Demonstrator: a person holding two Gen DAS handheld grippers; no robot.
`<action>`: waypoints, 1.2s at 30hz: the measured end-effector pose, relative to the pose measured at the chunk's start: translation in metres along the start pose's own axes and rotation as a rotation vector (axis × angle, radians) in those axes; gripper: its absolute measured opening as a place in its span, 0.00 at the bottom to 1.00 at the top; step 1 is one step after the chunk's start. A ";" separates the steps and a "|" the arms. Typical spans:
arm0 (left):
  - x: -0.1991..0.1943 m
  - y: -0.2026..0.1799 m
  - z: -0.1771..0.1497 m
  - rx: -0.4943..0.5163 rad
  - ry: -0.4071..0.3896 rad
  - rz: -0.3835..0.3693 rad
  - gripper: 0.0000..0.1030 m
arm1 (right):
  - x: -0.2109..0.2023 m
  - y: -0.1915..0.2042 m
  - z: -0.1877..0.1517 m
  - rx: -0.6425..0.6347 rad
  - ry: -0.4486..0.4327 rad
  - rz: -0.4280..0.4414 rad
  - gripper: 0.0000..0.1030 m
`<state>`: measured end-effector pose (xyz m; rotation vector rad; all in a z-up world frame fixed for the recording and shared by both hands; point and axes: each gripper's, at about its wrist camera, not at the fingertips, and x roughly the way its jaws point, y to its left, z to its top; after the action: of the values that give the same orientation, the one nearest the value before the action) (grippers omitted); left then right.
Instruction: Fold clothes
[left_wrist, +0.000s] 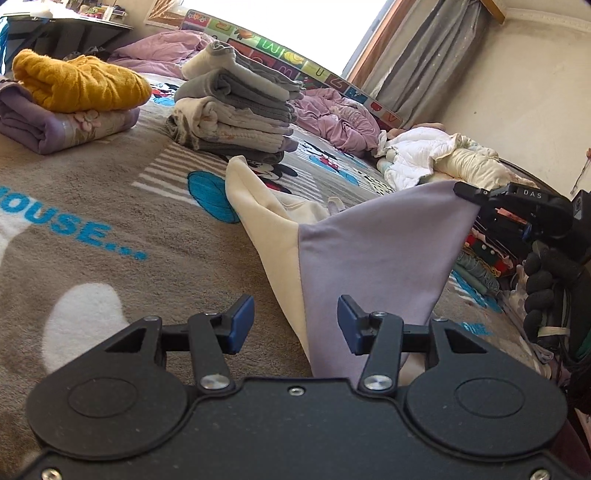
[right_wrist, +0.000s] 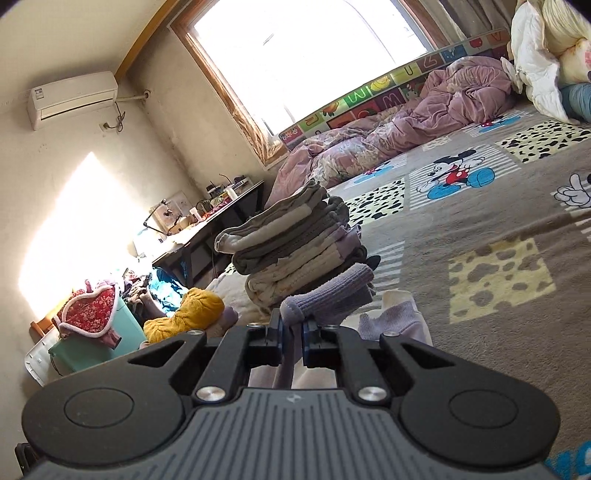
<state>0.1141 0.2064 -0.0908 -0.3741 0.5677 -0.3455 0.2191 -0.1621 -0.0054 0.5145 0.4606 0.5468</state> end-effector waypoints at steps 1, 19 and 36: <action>0.000 -0.004 0.000 0.022 0.002 -0.001 0.47 | -0.003 -0.003 -0.002 0.006 0.005 0.002 0.11; 0.009 -0.074 -0.053 0.663 0.151 0.180 0.44 | -0.009 -0.009 -0.019 0.050 0.035 0.027 0.11; 0.012 -0.068 -0.065 0.657 0.241 0.223 0.12 | -0.056 -0.067 -0.066 0.211 0.036 -0.069 0.11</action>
<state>0.0716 0.1257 -0.1172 0.3670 0.6881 -0.3440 0.1660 -0.2219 -0.0793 0.6887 0.5717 0.4435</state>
